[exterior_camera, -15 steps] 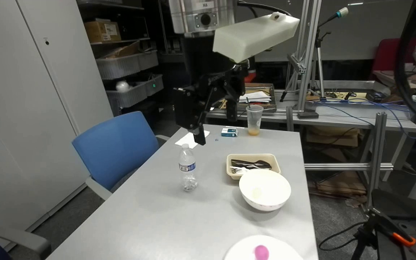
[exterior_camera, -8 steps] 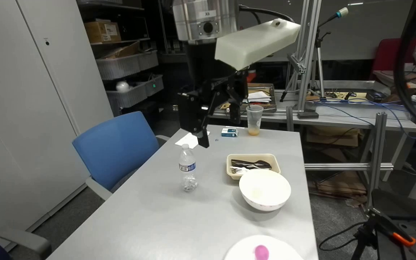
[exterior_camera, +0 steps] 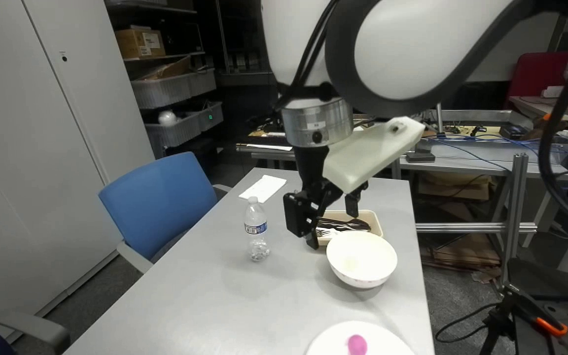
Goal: Put the pink ball in the white bowl
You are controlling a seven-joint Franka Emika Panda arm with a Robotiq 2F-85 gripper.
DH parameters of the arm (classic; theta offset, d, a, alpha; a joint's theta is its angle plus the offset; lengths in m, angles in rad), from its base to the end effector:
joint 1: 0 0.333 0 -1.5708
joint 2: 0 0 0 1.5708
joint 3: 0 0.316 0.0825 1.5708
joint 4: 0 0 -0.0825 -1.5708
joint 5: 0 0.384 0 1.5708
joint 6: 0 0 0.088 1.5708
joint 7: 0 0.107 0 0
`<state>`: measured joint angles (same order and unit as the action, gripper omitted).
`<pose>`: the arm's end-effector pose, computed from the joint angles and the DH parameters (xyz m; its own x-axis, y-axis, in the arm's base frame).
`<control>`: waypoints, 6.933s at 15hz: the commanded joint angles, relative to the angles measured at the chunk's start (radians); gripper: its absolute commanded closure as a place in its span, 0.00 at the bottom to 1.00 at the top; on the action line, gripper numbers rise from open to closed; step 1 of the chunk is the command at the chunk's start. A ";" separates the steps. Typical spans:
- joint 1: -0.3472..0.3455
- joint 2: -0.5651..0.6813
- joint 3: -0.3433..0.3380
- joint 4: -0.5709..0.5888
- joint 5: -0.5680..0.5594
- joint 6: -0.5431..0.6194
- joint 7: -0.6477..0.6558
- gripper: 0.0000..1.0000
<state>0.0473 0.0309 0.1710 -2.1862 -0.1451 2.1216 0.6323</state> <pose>0.5151 0.1074 0.3666 0.9450 -0.3269 -0.0146 -0.3213 -0.9354 0.1474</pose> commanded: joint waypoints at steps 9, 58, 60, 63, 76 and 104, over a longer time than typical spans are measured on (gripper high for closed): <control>0.052 0.086 -0.038 -0.026 0.005 0.060 0.068 0.00; 0.222 0.508 -0.226 -0.186 0.209 0.718 0.349 0.34; 0.226 0.510 -0.230 -0.192 0.210 0.720 0.353 0.42; 0.227 0.517 -0.237 -0.194 0.208 0.718 0.363 0.68; 0.190 0.325 -0.241 -0.253 0.169 0.523 0.310 0.83; 0.050 0.146 -0.333 -0.270 -0.184 0.522 0.645 0.58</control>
<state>0.1140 0.1772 -0.1783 -2.4581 -0.3254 2.6458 1.2758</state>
